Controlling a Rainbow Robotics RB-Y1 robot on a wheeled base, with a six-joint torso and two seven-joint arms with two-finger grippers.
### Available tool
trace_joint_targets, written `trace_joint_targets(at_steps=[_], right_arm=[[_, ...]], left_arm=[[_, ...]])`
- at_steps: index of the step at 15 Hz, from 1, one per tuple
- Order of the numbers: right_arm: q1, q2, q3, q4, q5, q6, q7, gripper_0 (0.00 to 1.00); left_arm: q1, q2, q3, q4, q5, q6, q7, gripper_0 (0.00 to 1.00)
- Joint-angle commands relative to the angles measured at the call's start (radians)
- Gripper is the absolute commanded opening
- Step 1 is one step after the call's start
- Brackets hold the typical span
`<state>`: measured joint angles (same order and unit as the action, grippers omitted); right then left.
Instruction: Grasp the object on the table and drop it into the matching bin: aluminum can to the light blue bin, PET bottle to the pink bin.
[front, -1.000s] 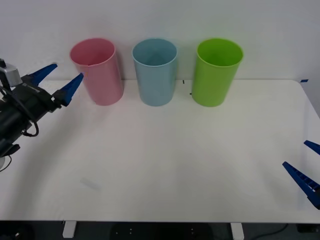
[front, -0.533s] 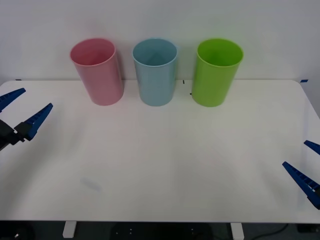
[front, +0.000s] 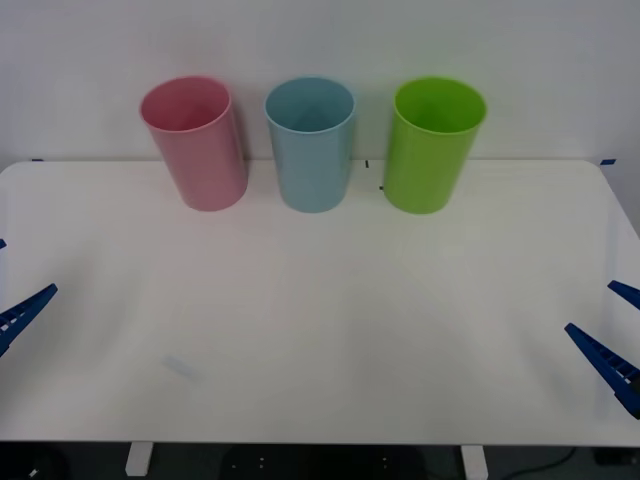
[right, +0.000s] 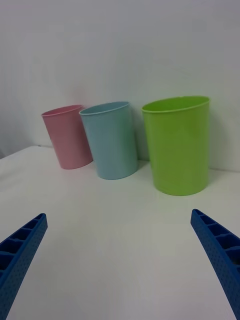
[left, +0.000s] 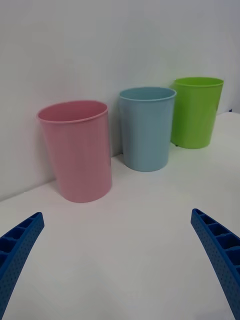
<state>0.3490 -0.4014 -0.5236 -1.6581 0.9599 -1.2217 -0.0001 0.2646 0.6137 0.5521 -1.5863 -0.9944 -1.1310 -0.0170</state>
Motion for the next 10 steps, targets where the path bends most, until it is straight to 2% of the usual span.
trace_joint_targets(at_steps=[1, 10], right_arm=[[0.0, 0.0, 0.0, 0.0, 0.0, 0.0, 0.0, 1.0], [0.0, 0.0, 0.0, 0.0, 0.0, 0.0, 0.0, 1.0]], left_arm=[[0.044, 0.0, 0.009, 0.0, 0.007, -0.013, -0.012, 1.0], [0.074, 0.0, -0.023, 0.002, 0.042, -0.007, 0.0, 1.0]])
